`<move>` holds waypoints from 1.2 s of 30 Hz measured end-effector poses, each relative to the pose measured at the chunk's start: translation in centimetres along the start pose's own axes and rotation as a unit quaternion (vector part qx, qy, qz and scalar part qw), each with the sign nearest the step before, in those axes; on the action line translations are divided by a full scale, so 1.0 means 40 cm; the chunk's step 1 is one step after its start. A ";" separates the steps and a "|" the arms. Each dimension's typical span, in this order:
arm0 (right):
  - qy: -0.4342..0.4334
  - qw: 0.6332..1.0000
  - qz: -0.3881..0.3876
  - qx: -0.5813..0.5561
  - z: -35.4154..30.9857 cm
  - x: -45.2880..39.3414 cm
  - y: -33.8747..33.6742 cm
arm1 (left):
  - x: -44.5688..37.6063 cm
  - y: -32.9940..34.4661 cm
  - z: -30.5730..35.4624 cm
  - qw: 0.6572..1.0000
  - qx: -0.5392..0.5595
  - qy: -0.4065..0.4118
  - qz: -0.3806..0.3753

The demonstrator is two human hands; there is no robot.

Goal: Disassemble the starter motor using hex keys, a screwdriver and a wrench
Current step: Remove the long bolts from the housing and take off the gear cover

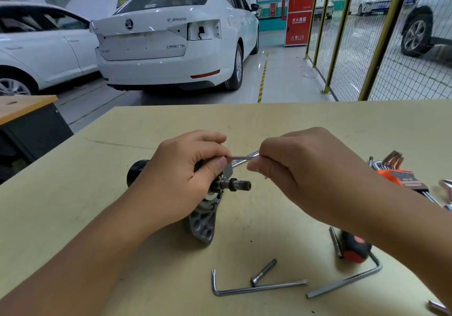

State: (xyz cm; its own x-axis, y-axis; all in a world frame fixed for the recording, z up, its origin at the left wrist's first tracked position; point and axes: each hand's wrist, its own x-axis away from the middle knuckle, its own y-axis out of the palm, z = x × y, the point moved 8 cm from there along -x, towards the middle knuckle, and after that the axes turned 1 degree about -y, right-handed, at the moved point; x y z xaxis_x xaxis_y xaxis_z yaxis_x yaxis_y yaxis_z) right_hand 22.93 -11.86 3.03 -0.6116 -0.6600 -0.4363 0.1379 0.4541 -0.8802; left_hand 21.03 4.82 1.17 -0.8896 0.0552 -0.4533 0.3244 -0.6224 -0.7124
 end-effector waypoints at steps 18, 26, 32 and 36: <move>0.258 0.866 -0.089 -0.419 0.086 0.014 0.048 | 0.000 -0.014 -0.015 0.995 0.029 -0.076 0.052; 0.058 0.988 0.038 -0.138 0.026 0.002 -0.017 | -0.001 -0.017 -0.005 0.996 0.016 -0.068 0.053; 0.226 0.882 -0.069 -0.407 0.068 0.013 0.037 | -0.002 -0.016 -0.004 0.996 0.013 -0.068 0.059; 0.141 0.899 -0.099 -0.402 0.042 0.001 0.021 | 0.000 -0.017 -0.011 0.996 0.012 -0.073 0.058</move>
State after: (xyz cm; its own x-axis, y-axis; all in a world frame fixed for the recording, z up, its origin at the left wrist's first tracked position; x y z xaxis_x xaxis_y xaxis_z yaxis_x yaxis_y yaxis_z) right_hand 24.35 -12.51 1.96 -0.7511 -0.6489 -0.1218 -0.5338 0.7054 -0.4664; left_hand 20.95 5.57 1.40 -0.8841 -0.1316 -0.4484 0.4224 -0.6358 -0.6460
